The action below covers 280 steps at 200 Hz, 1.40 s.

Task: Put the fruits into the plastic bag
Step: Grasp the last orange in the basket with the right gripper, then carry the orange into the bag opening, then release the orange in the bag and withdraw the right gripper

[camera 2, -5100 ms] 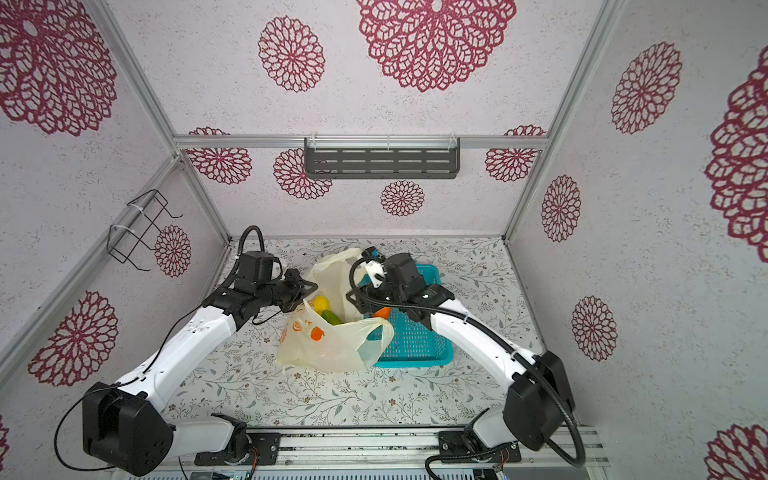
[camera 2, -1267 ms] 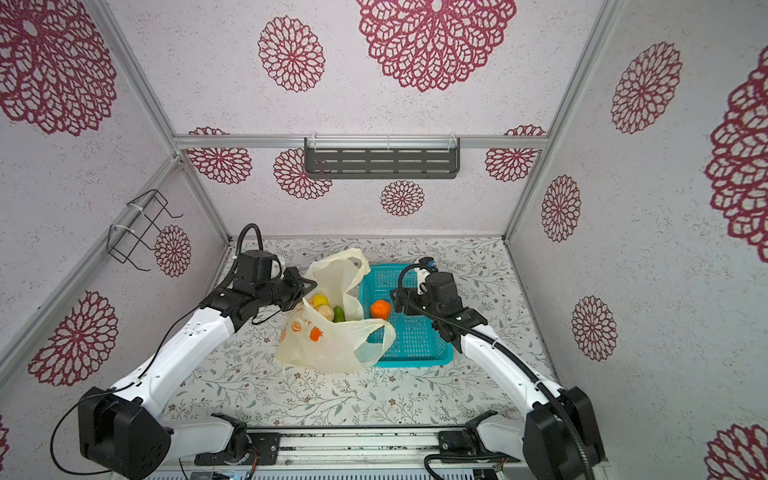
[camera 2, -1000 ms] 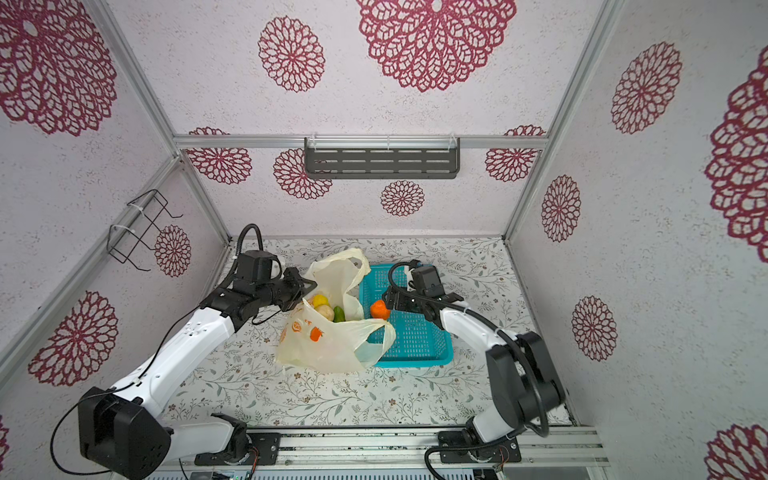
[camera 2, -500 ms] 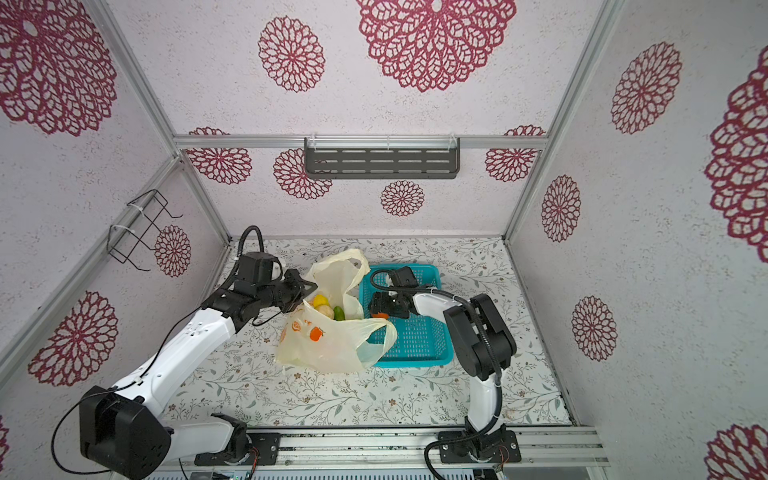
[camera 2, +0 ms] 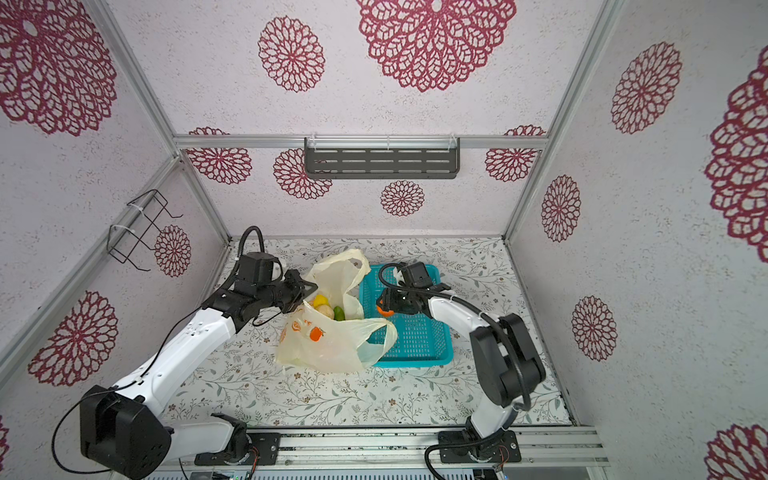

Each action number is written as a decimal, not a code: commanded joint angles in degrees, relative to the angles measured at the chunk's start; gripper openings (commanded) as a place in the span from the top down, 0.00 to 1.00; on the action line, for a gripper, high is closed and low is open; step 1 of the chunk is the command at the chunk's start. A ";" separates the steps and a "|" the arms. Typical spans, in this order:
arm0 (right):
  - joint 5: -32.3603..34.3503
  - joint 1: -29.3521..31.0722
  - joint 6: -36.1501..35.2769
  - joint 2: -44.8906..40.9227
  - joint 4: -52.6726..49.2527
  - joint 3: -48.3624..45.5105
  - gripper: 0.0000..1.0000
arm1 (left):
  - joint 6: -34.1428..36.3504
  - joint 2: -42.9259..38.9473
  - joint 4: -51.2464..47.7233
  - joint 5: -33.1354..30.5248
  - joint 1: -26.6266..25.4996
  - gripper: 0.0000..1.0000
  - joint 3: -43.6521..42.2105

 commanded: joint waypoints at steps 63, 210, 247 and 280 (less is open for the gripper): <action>-16.74 13.82 -16.17 -1.04 -8.86 12.11 0.54 | 1.75 -0.16 -0.78 -0.55 -0.12 1.00 1.74; -21.67 16.12 -8.57 7.59 5.18 22.33 0.10 | 5.20 -4.34 -8.57 -4.63 1.86 1.00 3.62; -12.68 11.45 -7.00 0.60 5.70 17.88 0.09 | 4.95 -4.77 -8.38 -4.79 2.66 1.00 2.71; -1.43 4.42 -1.42 -8.84 10.14 8.00 0.10 | 4.67 -4.76 -7.81 -4.79 2.96 1.00 1.28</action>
